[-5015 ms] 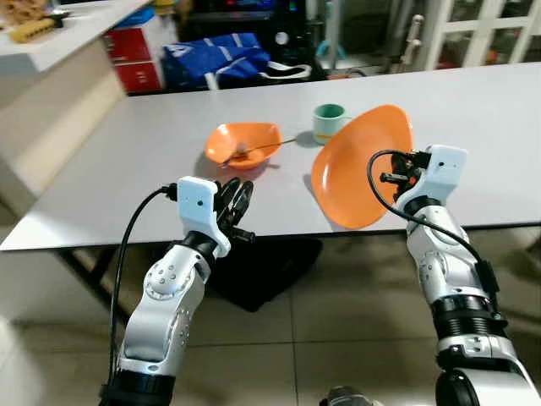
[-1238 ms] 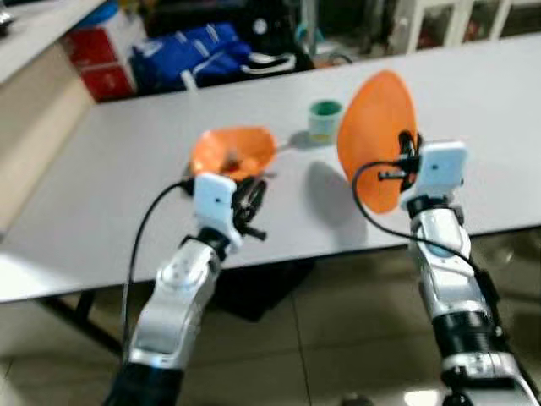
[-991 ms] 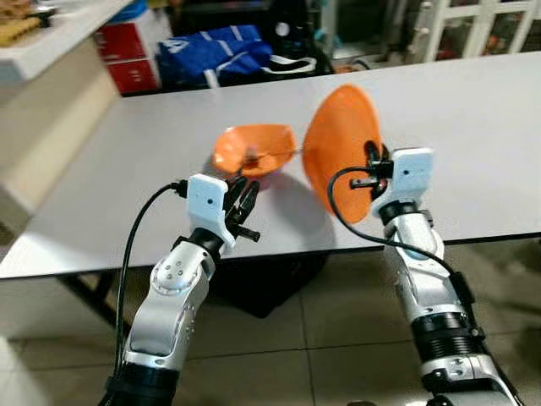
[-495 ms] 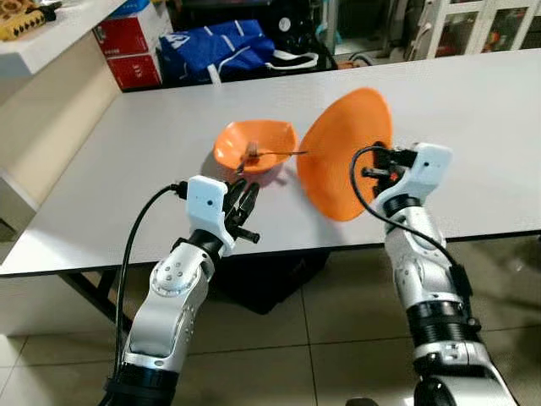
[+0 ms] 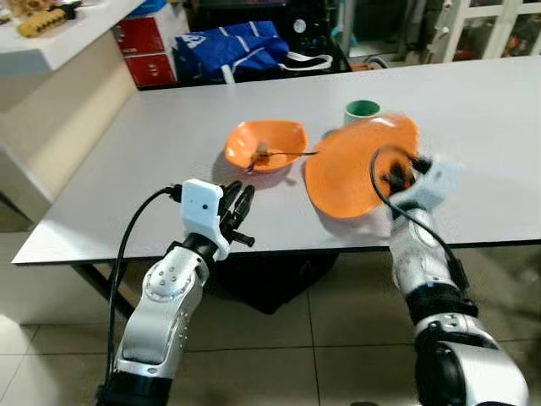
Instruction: Setting the table
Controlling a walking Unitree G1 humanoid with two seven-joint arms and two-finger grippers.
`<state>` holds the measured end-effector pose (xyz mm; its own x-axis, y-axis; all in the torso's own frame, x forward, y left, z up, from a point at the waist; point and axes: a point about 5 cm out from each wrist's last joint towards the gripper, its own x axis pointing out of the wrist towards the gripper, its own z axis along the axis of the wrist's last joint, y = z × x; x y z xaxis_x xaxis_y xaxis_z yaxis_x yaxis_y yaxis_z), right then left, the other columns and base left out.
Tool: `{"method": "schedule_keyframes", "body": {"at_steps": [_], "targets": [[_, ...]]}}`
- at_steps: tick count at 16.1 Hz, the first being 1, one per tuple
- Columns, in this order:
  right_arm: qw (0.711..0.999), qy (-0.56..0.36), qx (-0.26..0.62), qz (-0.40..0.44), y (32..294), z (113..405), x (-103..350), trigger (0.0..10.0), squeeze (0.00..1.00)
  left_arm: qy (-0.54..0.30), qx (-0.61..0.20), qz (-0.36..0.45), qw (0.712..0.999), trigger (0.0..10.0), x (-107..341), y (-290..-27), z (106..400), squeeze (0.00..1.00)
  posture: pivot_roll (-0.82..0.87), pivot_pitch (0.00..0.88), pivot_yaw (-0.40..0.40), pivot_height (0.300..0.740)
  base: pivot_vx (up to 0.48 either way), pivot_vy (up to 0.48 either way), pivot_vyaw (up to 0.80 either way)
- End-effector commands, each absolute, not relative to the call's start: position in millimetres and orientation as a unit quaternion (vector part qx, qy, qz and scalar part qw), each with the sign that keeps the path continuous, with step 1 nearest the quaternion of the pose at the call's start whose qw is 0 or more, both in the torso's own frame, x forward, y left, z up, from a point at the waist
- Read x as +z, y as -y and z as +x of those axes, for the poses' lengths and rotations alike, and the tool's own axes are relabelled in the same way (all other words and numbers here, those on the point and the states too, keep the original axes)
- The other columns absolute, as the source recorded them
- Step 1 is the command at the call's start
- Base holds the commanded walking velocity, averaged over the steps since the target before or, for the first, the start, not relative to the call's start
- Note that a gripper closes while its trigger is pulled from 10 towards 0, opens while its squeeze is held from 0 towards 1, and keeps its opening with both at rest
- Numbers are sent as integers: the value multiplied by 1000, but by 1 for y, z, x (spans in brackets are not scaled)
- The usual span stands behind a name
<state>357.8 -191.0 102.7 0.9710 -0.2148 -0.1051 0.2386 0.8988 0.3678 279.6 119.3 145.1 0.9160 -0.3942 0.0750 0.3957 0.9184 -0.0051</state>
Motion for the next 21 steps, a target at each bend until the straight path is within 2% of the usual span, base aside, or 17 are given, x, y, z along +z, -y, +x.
{"method": "schedule_keyframes", "body": {"at_steps": [1,4,9,11,15,21], "targets": [[974,-53,-119,187,188,356,94,10000,1000,36,-198,-6,980,10000,147,-124,279,0,-218,0,149,740,0,0,0],[967,-78,-149,192,195,351,81,10000,1000,32,-197,-4,980,10000,146,-126,275,0,-209,0,151,740,0,0,0],[961,-95,-157,206,191,346,68,10000,1000,27,-199,-1,980,10000,147,-128,273,0,-201,8,158,740,0,0,0],[967,-88,-140,196,186,349,72,10000,1000,26,-200,0,980,10000,147,-127,273,0,-199,10,155,740,0,0,0],[986,-50,-100,120,179,356,87,10000,1000,26,-198,-2,980,10000,147,-125,274,0,-204,9,149,740,0,0,0],[991,-32,-86,97,179,353,89,10000,1000,22,-198,-4,980,10000,146,-124,273,0,-211,12,144,740,0,0,0]]}}
